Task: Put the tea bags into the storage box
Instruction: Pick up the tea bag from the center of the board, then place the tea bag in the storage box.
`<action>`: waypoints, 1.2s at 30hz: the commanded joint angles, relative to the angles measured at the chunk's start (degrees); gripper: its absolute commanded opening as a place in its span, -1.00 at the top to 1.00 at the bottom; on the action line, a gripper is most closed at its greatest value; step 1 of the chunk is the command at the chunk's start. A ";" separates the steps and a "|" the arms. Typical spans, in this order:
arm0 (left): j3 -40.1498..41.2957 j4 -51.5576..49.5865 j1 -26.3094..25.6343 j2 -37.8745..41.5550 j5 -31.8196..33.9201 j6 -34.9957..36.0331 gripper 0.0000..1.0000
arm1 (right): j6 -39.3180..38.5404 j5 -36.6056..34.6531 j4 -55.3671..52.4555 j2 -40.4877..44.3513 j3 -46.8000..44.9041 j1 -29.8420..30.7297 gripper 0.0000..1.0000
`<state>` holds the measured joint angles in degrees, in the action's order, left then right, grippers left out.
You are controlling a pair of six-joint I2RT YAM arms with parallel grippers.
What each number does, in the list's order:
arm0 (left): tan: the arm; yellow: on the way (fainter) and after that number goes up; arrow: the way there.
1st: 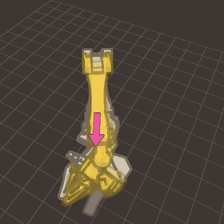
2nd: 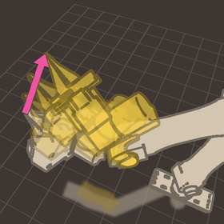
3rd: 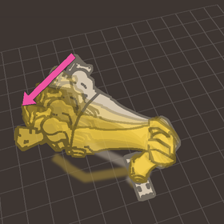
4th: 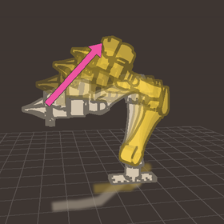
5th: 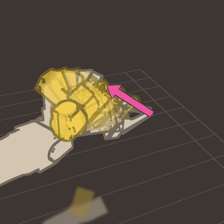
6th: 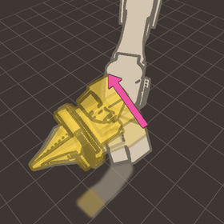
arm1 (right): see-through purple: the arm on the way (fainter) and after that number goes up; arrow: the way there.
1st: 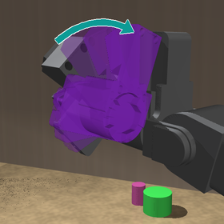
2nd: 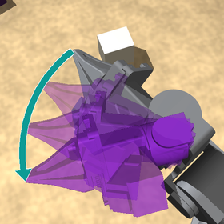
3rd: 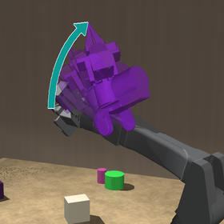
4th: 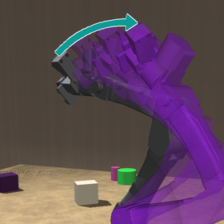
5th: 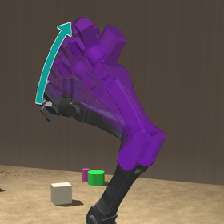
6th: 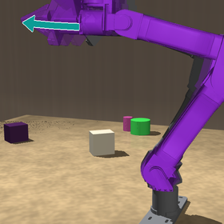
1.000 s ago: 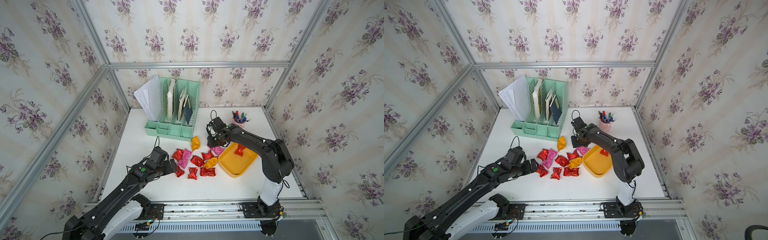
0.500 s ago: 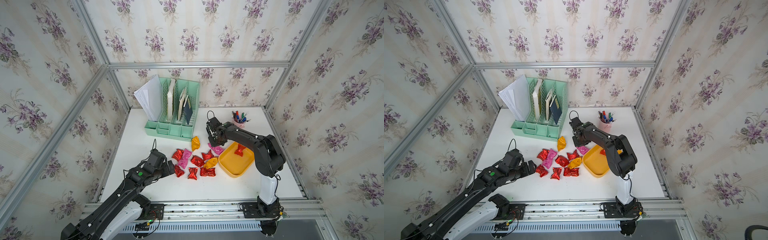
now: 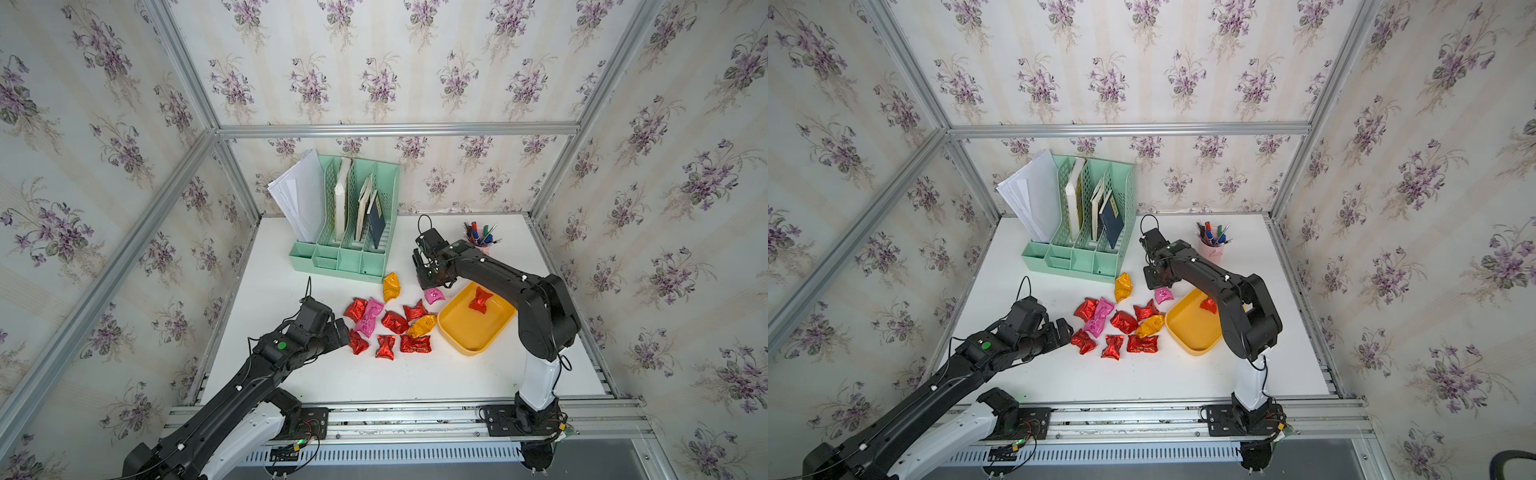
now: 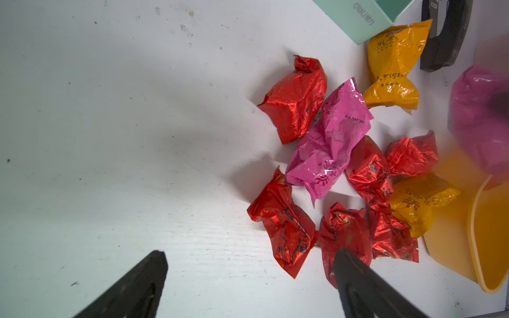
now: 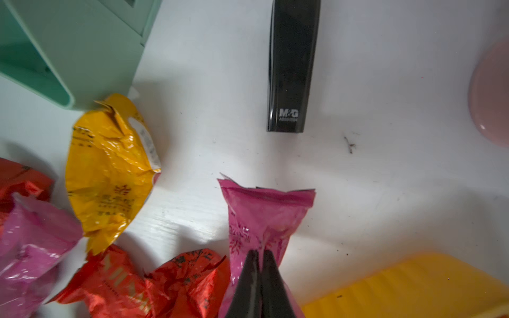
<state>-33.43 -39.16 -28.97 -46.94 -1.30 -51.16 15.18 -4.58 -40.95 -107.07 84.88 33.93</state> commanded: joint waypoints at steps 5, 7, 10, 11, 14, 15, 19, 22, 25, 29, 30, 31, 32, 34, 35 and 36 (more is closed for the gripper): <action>-1.98 0.94 -0.12 -3.05 -1.39 4.06 -0.98 | 16.64 -4.18 2.04 12.33 -7.20 -4.85 1.00; -3.30 0.97 -0.21 -4.69 -1.98 5.84 -0.98 | 20.50 -2.92 2.94 16.72 -11.94 -8.18 1.00; -4.94 1.52 -0.21 -6.98 -2.95 8.43 -0.98 | 24.49 0.35 5.44 23.31 -20.85 -14.31 1.00; -5.43 1.68 -0.21 -7.73 -3.16 9.12 -0.97 | 25.56 1.38 6.31 25.52 -23.90 -16.72 1.00; -6.41 1.59 -0.21 -9.67 -4.24 10.06 -0.97 | 27.94 4.24 8.23 30.23 -32.18 -23.78 1.00; -6.55 1.67 -0.21 -10.07 -4.78 10.18 -0.98 | 28.29 4.56 8.93 31.39 -34.38 -25.58 1.00; -6.17 1.64 -0.21 -10.55 -5.82 9.96 -0.98 | 28.35 3.63 12.09 34.00 -39.30 -30.19 1.00; -5.79 0.80 -0.21 -9.73 -5.68 9.59 -0.97 | 28.21 0.95 12.48 32.84 -39.11 -31.37 1.00; -5.06 0.23 -0.21 -8.39 -5.00 9.26 -0.98 | 27.55 2.04 13.35 29.72 -38.05 -31.67 1.00; -3.56 0.43 -0.21 -6.82 -3.21 8.00 -0.98 | 25.82 3.96 12.72 26.46 -35.66 -31.56 0.91; -2.88 1.05 -0.21 -6.51 -2.86 7.39 -0.97 | 25.24 3.78 11.96 26.53 -35.11 -31.61 0.82; -2.19 1.77 -0.21 -6.35 -2.66 6.62 -0.97 | 24.79 3.39 11.23 27.06 -34.84 -31.58 0.72; -1.58 2.95 -0.21 -6.32 -2.52 5.90 -0.97 | 24.29 3.19 10.75 28.18 -34.85 -31.55 0.59; -0.60 5.01 -0.21 -6.78 -2.48 4.74 -0.98 | 23.44 3.77 10.04 31.09 -35.22 -30.95 0.34; -0.41 6.06 -0.22 -7.37 -2.48 4.34 -0.98 | 23.07 3.84 9.55 32.83 -35.40 -30.19 0.20; -0.50 6.83 -0.21 -8.00 -2.48 4.15 -0.97 | 22.97 3.53 8.96 34.33 -35.48 -28.96 0.04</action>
<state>-34.04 -36.10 -29.23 -54.06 -4.80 -45.17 40.05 -1.19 -29.91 -75.33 49.45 3.49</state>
